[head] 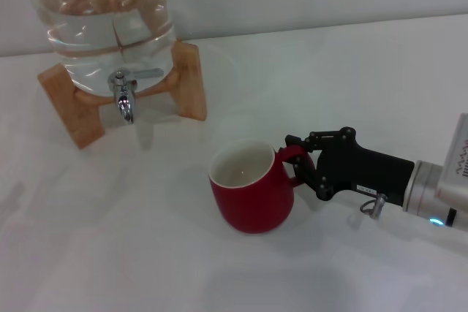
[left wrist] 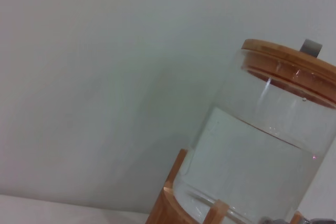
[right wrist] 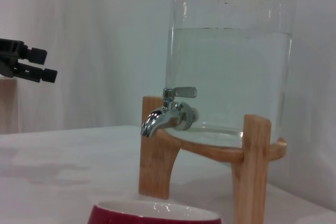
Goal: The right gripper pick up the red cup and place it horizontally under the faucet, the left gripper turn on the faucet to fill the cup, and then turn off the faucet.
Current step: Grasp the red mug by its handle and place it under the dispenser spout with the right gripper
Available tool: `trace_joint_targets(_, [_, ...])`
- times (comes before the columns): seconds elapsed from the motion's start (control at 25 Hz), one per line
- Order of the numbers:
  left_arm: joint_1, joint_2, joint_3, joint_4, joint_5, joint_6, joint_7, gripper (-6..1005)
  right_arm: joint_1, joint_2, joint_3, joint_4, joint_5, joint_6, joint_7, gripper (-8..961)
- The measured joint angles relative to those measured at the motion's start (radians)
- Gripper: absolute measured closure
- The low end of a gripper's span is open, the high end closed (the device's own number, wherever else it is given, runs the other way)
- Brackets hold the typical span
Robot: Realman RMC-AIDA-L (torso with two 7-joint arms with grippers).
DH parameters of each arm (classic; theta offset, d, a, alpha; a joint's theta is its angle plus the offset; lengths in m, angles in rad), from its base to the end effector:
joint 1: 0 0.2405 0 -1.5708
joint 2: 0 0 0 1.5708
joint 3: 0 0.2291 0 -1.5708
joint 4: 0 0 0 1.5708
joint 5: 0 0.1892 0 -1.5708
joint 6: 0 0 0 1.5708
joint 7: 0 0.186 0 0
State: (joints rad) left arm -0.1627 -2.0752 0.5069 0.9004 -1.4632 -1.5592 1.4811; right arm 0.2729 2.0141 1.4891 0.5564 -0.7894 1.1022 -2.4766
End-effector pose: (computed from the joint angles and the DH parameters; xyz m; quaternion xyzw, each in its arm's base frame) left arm -0.2917 0.2794 0.0914 -0.7775 -0.3884 -0.3663 0.3323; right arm 0.2279 0.3058 -0.0548 -0.9027 0.0989 0.2756 0.3152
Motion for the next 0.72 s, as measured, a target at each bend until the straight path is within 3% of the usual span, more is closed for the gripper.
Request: trace_joint_targets(0.72, [0.052,0.003,-0.002,-0.014,0.010,0.042,0.008,117,0.028,0.000,-0.053,0.012,0.065,-0.032,-0.001,798])
